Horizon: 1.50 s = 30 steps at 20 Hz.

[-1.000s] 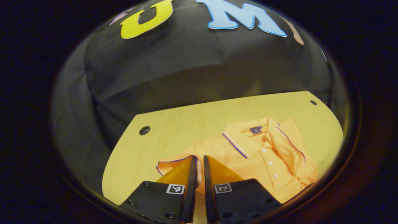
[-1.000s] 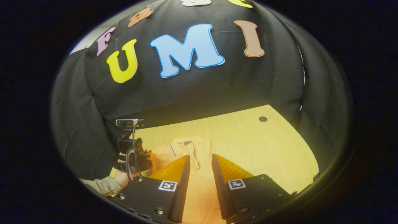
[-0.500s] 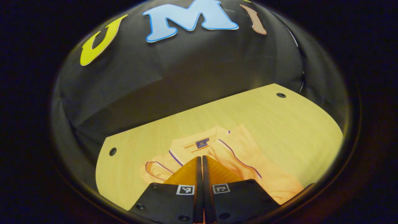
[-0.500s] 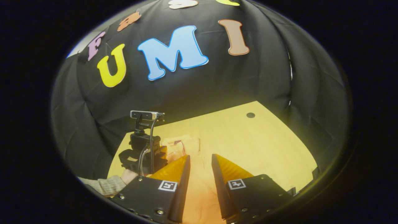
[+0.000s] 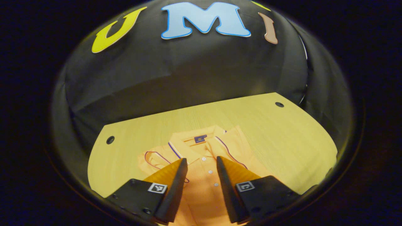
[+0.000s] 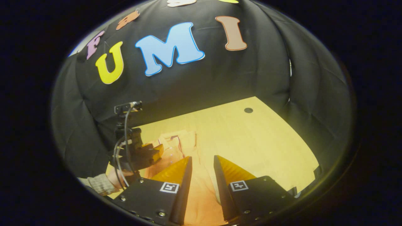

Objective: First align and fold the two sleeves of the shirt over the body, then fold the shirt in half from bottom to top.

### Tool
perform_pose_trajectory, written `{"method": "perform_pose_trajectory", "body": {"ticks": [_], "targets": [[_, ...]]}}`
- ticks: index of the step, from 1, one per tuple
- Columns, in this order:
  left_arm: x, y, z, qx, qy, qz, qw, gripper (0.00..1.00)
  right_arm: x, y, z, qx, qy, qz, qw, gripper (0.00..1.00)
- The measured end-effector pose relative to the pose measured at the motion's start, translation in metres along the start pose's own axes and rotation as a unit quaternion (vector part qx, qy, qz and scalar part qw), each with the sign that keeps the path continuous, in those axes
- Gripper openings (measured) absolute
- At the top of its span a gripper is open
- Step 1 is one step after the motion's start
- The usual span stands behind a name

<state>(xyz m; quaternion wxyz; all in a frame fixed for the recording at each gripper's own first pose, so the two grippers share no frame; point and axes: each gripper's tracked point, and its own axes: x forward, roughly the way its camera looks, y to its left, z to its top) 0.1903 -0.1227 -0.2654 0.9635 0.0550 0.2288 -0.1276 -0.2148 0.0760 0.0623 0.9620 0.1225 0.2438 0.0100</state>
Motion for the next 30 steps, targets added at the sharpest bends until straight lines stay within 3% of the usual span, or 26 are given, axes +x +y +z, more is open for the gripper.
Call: {"method": "perform_pose_trajectory", "body": {"ticks": [1,4,6,7,8,9,14,19,22,30], "targets": [[-0.012,0.002,-0.002,-0.01,0.001,-0.002,1.0,0.92,-0.002,0.0,-0.005,-0.004,0.009,0.003,1.0,0.45],[-0.049,0.02,-0.012,-0.02,0.005,0.012,1.0,1.0,-0.007,0.003,-0.017,-0.012,0.034,0.017,0.999,0.47],[-0.074,0.029,-0.025,-0.024,0.016,0.019,0.999,1.0,-0.01,0.004,-0.025,-0.016,0.052,0.022,0.998,0.47],[-0.086,0.032,-0.036,-0.027,0.027,0.023,0.999,1.0,-0.014,0.006,-0.033,-0.017,0.066,0.03,0.997,0.52],[-0.097,0.034,-0.048,-0.029,0.039,0.025,0.998,1.0,-0.019,0.006,-0.035,-0.019,0.076,0.032,0.996,0.59],[-0.106,0.034,-0.062,-0.03,0.055,0.027,0.998,1.0,-0.019,0.005,-0.042,-0.022,0.09,0.032,0.995,0.72],[-0.153,0.026,-0.138,-0.04,0.136,0.026,0.99,0.98,-0.043,-0.001,-0.078,-0.029,0.189,0.024,0.981,0.76],[-0.182,0.022,-0.198,-0.049,0.2,0.03,0.978,1.0,-0.068,-0.009,-0.109,-0.052,0.292,0.01,0.955,0.76],[-0.197,0.021,-0.228,-0.061,0.239,0.035,0.968,1.0,-0.076,-0.015,-0.123,-0.07,0.327,0.0,0.943,0.72],[-0.222,0.017,-0.304,-0.074,0.339,0.045,0.937,0.98,-0.079,-0.035,-0.169,-0.117,0.406,-0.035,0.906,0.76]]}}
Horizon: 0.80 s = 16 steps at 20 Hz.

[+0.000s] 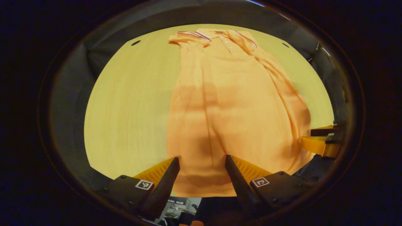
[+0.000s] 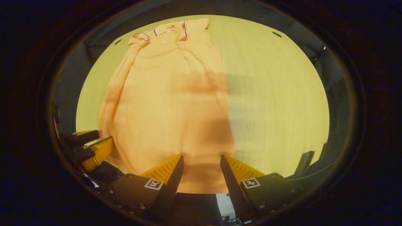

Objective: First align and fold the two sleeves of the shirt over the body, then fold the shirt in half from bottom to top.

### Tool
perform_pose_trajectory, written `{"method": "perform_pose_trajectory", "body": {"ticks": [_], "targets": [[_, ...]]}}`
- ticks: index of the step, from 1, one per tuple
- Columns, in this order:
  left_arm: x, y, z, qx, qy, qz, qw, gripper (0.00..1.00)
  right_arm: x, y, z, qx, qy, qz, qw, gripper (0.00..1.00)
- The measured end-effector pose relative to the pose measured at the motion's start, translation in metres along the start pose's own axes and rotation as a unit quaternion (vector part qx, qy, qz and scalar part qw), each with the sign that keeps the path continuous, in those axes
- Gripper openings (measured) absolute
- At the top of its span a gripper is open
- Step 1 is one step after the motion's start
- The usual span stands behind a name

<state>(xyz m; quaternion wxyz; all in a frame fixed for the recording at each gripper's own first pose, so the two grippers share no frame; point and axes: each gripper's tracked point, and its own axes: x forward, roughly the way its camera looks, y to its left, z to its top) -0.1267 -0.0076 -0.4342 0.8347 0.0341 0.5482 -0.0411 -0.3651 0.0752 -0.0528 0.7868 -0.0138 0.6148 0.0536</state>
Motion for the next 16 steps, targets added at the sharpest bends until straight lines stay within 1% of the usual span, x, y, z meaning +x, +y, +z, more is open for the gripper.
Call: {"method": "perform_pose_trajectory", "body": {"ticks": [3,4,5,6,7,9,12,14,16], "targets": [[0.005,-0.003,0.0,-0.002,0.005,-0.002,1.0,0.98,0.01,-0.002,-0.008,-0.01,0.019,-0.007,1.0,0.76],[0.006,-0.002,0.0,-0.001,0.009,-0.003,1.0,0.95,0.013,-0.002,-0.01,-0.011,0.022,-0.009,1.0,0.76],[0.007,-0.003,0.001,-0.002,0.012,-0.002,1.0,0.95,0.014,-0.002,-0.01,-0.014,0.027,-0.012,0.999,0.76],[0.007,-0.003,0.001,-0.006,0.019,-0.003,1.0,0.95,0.014,-0.002,-0.008,-0.015,0.026,-0.014,0.999,0.72],[0.008,-0.003,0.001,-0.01,0.024,-0.006,1.0,0.95,0.015,-0.002,-0.01,-0.016,0.03,-0.017,0.999,0.76],[0.009,-0.003,0.001,-0.018,0.036,-0.014,0.999,0.95,0.014,-0.002,-0.009,-0.013,0.037,-0.022,0.999,0.76],[0.01,-0.003,0.002,-0.016,0.051,-0.013,0.999,0.94,0.015,-0.002,-0.009,-0.007,0.053,-0.024,0.998,0.77],[0.009,-0.003,0.002,-0.024,0.053,-0.012,0.998,0.95,0.015,-0.002,-0.008,-0.003,0.061,-0.025,0.998,0.78],[0.009,-0.003,0.002,-0.022,0.052,-0.013,0.998,0.94,0.015,-0.002,-0.008,-0.007,0.061,-0.025,0.998,0.77]]}}
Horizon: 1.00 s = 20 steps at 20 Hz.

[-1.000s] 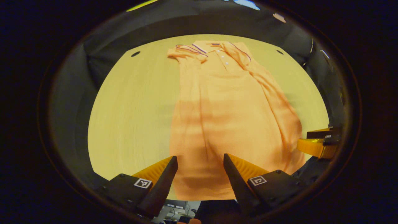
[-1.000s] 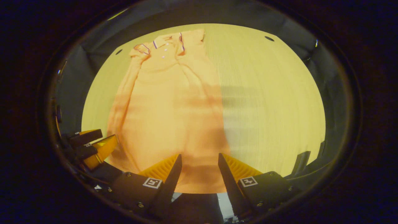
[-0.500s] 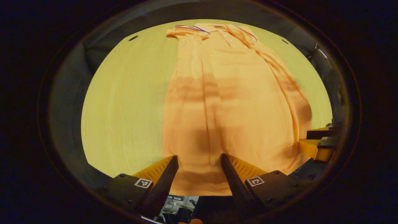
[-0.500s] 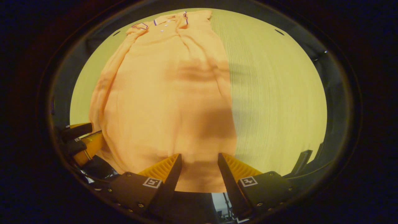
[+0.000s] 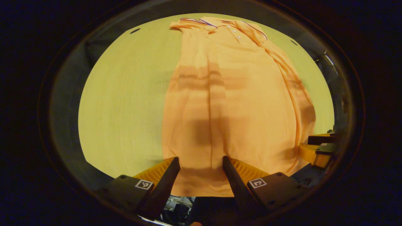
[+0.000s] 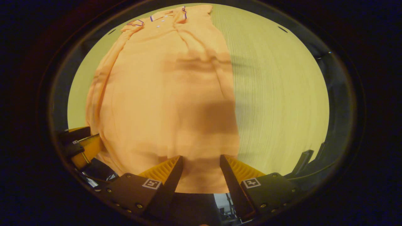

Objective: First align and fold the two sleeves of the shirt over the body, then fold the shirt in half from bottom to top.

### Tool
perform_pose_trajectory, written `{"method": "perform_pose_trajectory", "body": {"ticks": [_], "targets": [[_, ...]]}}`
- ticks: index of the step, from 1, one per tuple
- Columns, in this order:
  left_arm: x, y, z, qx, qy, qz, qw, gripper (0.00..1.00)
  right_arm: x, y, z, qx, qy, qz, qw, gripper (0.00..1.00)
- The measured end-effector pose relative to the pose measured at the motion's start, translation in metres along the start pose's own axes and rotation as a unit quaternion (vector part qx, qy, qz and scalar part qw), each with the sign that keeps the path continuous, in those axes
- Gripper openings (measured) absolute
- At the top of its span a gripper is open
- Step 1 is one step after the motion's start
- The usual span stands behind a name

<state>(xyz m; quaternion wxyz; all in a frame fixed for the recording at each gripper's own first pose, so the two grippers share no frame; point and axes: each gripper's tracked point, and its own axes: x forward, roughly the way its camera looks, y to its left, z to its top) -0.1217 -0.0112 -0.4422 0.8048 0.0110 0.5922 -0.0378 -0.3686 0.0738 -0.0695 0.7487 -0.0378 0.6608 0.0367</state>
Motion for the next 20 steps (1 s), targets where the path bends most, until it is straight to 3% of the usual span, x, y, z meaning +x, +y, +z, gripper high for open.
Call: {"method": "perform_pose_trajectory", "body": {"ticks": [2,3,4,5,6,7,8,10,16,20], "targets": [[0.001,0.0,0.001,-0.001,0.001,-0.003,1.0,0.94,0.001,0.001,-0.001,-0.003,-0.002,0.0,1.0,0.78],[0.0,-0.001,0.005,-0.005,-0.006,-0.003,1.0,0.89,-0.001,0.0,0.001,0.002,-0.007,-0.001,1.0,0.68],[0.0,-0.001,0.007,-0.011,-0.007,-0.003,1.0,0.77,0.001,0.002,0.001,0.009,-0.008,0.0,1.0,0.56],[0.002,-0.003,0.009,-0.015,-0.011,-0.004,1.0,0.55,0.001,0.003,0.003,0.018,-0.013,0.001,1.0,0.31],[0.002,-0.004,0.011,-0.018,-0.015,-0.008,1.0,0.43,0.0,0.003,0.005,0.024,-0.017,0.002,1.0,0.22],[0.002,-0.005,0.012,-0.023,-0.018,-0.009,1.0,0.31,0.0,0.005,0.004,0.023,-0.016,0.004,1.0,0.05],[0.001,-0.005,0.012,-0.02,-0.017,-0.011,1.0,0.18,0.001,0.004,0.005,0.014,-0.021,0.005,1.0,0.05],[-0.001,-0.006,0.012,-0.018,-0.022,-0.013,0.999,0.07,0.001,0.003,0.004,0.014,-0.023,0.006,1.0,0.05],[-0.002,-0.003,0.013,-0.009,-0.021,-0.015,1.0,0.06,-0.003,0.006,0.007,0.024,-0.031,0.017,0.999,0.0],[-0.02,0.005,0.043,-0.018,-0.043,-0.019,0.999,0.05,-0.025,0.007,0.032,0.03,-0.059,0.027,0.997,0.0]]}}
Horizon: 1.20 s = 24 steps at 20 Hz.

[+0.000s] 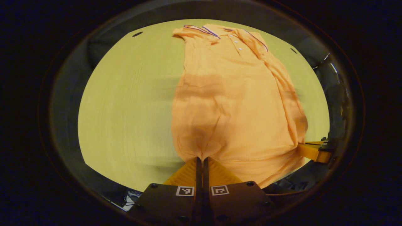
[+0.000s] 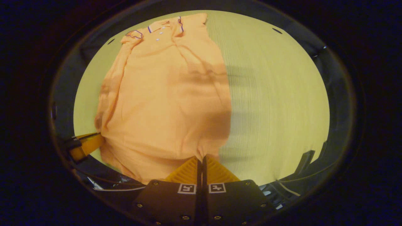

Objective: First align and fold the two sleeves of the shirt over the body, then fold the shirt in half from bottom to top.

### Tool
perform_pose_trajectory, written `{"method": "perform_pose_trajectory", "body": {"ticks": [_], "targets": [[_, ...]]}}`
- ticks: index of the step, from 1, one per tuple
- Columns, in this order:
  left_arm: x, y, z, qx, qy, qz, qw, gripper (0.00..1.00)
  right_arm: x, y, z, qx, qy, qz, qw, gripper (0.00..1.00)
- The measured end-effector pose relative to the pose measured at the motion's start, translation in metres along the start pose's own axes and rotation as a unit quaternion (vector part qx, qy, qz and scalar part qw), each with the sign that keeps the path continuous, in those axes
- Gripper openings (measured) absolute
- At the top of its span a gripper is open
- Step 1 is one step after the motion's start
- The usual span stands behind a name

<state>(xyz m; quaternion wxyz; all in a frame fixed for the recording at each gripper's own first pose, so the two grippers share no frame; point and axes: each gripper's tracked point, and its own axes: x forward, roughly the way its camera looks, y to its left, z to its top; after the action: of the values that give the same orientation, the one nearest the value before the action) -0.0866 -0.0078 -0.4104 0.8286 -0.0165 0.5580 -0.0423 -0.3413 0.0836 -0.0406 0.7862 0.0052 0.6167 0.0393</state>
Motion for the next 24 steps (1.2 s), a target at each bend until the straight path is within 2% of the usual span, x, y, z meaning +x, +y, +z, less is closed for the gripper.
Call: {"method": "perform_pose_trajectory", "body": {"ticks": [5,13,14,15,16,20,22,23,24], "targets": [[-0.017,0.005,0.062,-0.011,-0.037,-0.007,0.999,0.05,-0.03,0.002,0.062,0.003,-0.051,0.013,0.999,0.0],[-0.026,0.013,0.212,-0.023,-0.115,-0.011,0.993,0.06,-0.054,0.013,0.196,-0.005,-0.118,0.021,0.993,0.0],[-0.026,0.014,0.23,-0.023,-0.124,-0.01,0.992,0.1,-0.056,0.014,0.212,-0.004,-0.126,0.023,0.992,0.0],[-0.028,0.017,0.247,-0.021,-0.13,-0.008,0.991,0.05,-0.058,0.015,0.228,-0.002,-0.134,0.024,0.991,0.0],[-0.031,0.02,0.263,-0.02,-0.136,-0.007,0.99,0.05,-0.06,0.015,0.245,-0.001,-0.139,0.025,0.99,0.0],[-0.018,0.02,0.317,-0.021,-0.152,-0.006,0.988,0.06,-0.063,0.017,0.304,0.009,-0.166,0.028,0.986,0.0],[-0.009,0.021,0.346,-0.017,-0.163,-0.003,0.986,0.1,-0.063,0.015,0.328,0.014,-0.178,0.026,0.984,0.0],[-0.005,0.021,0.361,-0.016,-0.171,-0.001,0.985,0.1,-0.058,0.014,0.34,0.017,-0.185,0.026,0.982,0.0],[-0.001,0.022,0.375,-0.017,-0.181,0.001,0.983,0.05,-0.057,0.014,0.352,0.021,-0.195,0.026,0.98,0.0]]}}
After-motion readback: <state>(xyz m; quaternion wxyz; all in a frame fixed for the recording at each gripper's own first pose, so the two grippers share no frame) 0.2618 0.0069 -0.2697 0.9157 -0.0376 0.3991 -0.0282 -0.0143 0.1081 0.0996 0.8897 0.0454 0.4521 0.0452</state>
